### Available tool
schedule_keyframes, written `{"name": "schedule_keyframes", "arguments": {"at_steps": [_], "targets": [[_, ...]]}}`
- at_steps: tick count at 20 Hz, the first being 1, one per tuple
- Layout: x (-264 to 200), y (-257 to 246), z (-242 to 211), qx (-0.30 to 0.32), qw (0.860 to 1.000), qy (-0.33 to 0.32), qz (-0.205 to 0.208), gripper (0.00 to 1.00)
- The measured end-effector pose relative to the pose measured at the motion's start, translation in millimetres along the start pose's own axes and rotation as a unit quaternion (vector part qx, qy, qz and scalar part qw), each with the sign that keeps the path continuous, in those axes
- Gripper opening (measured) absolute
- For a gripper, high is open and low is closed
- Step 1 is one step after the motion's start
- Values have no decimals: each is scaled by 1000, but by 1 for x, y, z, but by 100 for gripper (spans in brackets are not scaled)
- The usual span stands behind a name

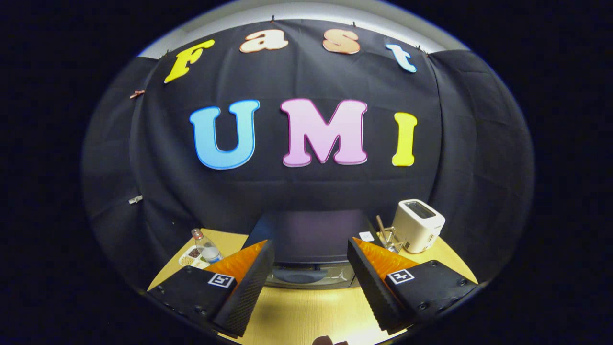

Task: Open the toaster oven, put the food inside, and close the toaster oven door.

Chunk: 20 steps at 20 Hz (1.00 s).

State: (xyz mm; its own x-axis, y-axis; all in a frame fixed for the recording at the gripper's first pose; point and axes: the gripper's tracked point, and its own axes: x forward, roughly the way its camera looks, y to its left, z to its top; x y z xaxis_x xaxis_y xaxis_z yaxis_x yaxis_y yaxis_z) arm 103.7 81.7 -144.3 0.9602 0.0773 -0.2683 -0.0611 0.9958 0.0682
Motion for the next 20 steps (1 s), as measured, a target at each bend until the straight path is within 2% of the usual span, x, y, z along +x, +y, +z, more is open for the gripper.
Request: {"name": "schedule_keyframes", "arguments": {"at_steps": [6, 9, 20], "targets": [[-45, -31, 85, -16, 995, -95, -13, 99], [-65, -40, 110, -14, 992, -127, -21, 99], [-78, -56, 135, -26, 987, -155, -37, 99]]}}
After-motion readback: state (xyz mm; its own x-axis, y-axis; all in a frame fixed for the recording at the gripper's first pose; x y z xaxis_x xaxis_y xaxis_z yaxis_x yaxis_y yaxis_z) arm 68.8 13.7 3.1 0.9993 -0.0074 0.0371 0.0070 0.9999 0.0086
